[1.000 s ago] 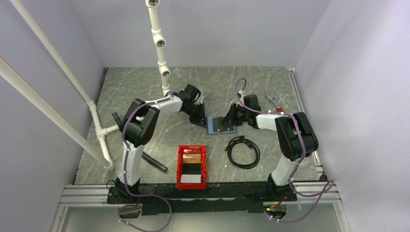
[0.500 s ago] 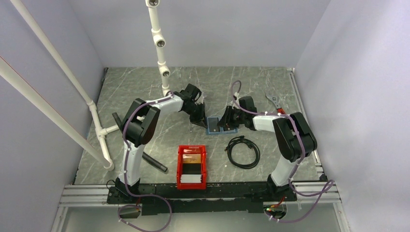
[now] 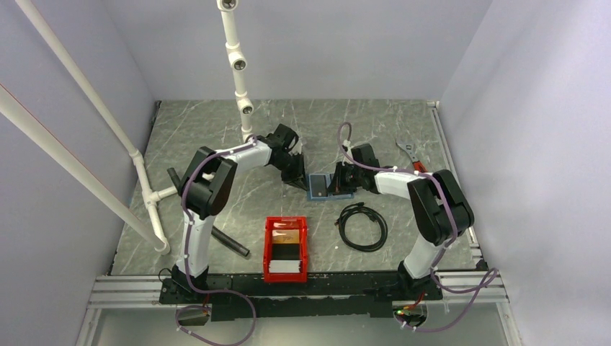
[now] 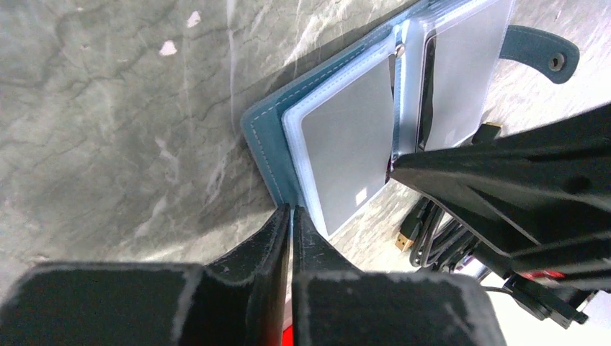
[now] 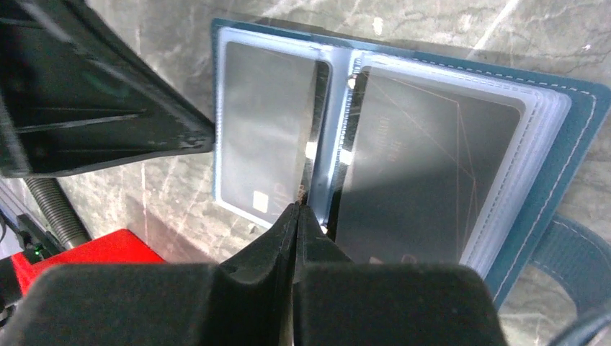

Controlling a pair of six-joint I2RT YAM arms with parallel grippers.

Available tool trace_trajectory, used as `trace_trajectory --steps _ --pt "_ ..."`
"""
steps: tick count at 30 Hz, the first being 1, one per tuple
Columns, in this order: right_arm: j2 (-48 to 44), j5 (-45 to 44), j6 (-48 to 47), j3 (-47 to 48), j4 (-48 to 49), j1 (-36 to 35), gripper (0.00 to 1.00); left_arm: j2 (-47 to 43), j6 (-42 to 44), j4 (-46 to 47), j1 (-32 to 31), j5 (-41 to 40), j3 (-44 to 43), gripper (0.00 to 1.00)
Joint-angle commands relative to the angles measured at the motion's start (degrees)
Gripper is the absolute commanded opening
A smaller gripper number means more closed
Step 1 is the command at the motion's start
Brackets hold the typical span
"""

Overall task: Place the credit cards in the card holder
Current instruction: Insert the credit card into the card holder.

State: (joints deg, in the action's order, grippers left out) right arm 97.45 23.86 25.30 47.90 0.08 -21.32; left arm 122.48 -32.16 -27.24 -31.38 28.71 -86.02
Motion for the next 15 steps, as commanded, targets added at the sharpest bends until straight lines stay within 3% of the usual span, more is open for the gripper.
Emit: trace_trajectory --steps 1,8,15 --pt "2.92 0.07 -0.48 2.73 1.78 -0.03 0.0 -4.6 -0.2 0.91 1.67 3.22 0.87 0.12" --pt "4.19 -3.96 1.64 1.43 1.26 0.17 0.0 -5.28 -3.76 6.71 2.2 9.78 1.96 0.23" --pt "5.18 -3.82 1.27 1.73 1.24 0.4 0.0 -4.08 -5.61 9.09 2.04 10.24 2.27 0.34"
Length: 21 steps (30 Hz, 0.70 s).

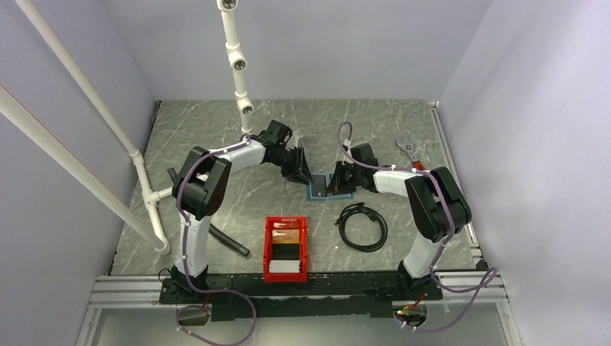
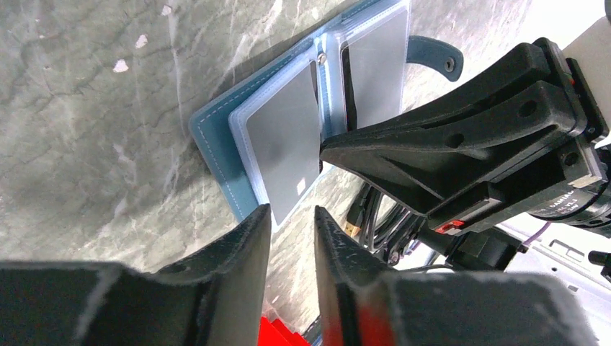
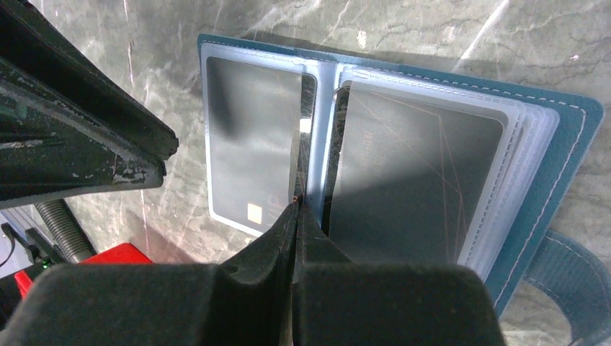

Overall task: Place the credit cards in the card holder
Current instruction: Insert the credit card into the card holder, then turn over the card slot in the card holder.

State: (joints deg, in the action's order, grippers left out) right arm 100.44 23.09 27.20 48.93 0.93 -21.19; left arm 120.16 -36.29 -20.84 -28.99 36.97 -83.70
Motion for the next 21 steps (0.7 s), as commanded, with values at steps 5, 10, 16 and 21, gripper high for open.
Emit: trace_trajectory --steps 5,10,16,21 --pt "2.31 -2.55 -0.41 0.9 0.61 0.36 0.0 -1.29 -1.81 3.21 -0.54 0.81 0.88 0.41" --pt "2.28 -2.17 -0.52 0.56 0.75 0.36 0.0 -0.33 -2.57 5.22 -0.71 1.53 1.67 0.41" --pt "2.95 -1.83 -0.77 1.42 0.56 0.36 0.0 0.59 -2.81 5.85 -1.28 1.76 0.62 0.33" --pt "2.72 -1.48 -0.53 1.17 0.92 0.4 0.0 1.04 -2.44 4.65 -1.42 1.12 0.06 0.33"
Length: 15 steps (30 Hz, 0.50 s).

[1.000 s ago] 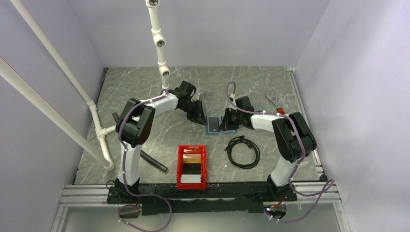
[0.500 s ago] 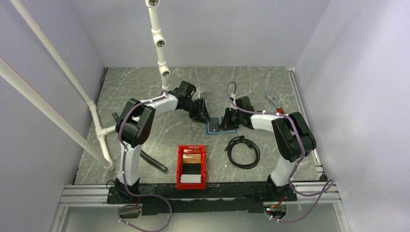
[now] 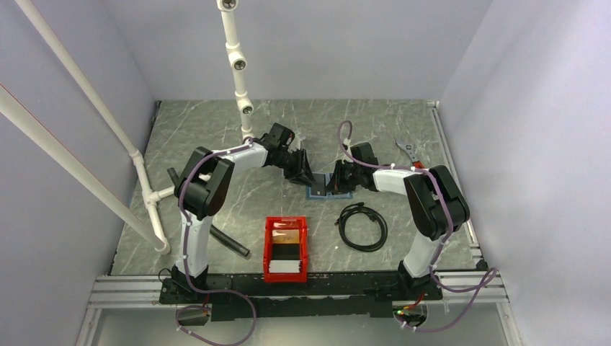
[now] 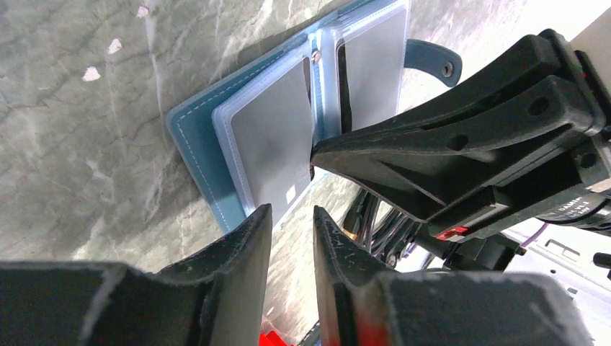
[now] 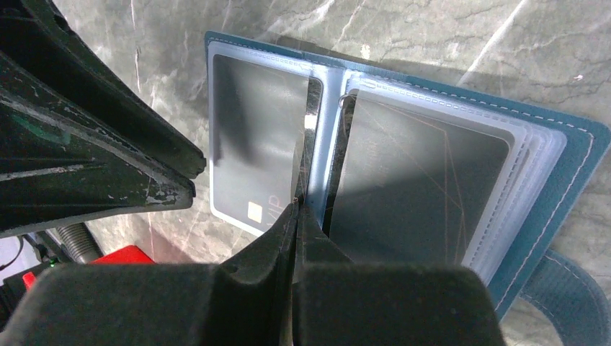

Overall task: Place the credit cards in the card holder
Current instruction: Turn over the card slot in the card holder.

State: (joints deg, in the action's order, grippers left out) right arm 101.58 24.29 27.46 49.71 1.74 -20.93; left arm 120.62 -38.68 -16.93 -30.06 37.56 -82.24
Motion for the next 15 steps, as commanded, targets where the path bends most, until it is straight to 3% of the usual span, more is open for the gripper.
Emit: trace_trajectory --steps 1,15 --pt "1.6 -2.66 -0.87 0.26 0.04 0.15 0.0 0.25 0.1 0.69 -0.35 0.24 -1.05 0.35" --pt "2.14 -2.19 -1.01 -0.36 0.74 0.15 0.0 -0.05 0.46 0.06 -0.49 -2.05 -0.53 0.39"
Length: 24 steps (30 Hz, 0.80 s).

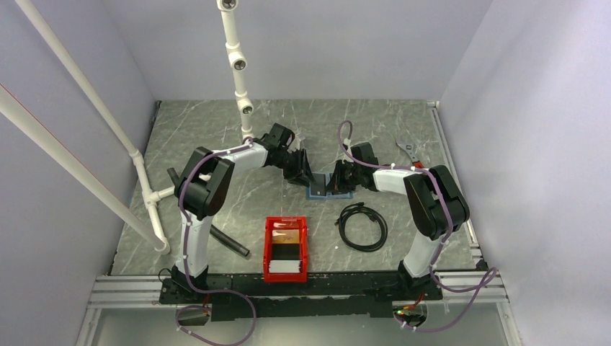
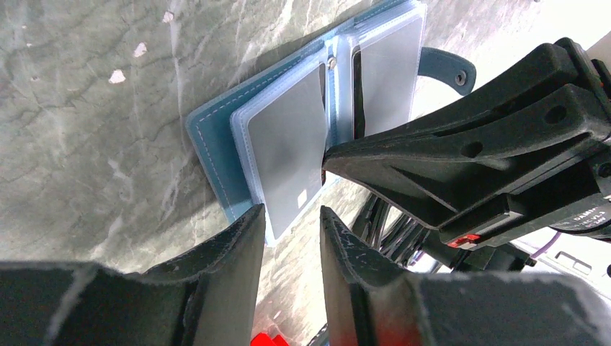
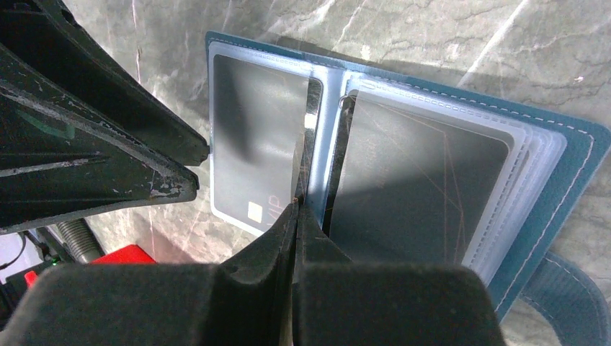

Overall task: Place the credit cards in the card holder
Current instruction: Turn over the card slot in the card holder.

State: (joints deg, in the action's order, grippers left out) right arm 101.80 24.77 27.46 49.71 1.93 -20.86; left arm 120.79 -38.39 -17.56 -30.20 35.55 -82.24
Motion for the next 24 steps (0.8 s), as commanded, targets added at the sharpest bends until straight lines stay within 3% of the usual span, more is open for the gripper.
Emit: trace_trajectory --steps 1,24 --pt "1.91 -2.63 -1.01 -0.36 0.52 0.04 0.0 -0.09 0.25 0.53 -0.36 -0.24 -0.64 0.39" --pt "2.75 -2.01 -1.1 -0.06 0.57 0.04 0.0 0.74 0.56 0.5 -1.01 -0.25 -1.6 0.42"
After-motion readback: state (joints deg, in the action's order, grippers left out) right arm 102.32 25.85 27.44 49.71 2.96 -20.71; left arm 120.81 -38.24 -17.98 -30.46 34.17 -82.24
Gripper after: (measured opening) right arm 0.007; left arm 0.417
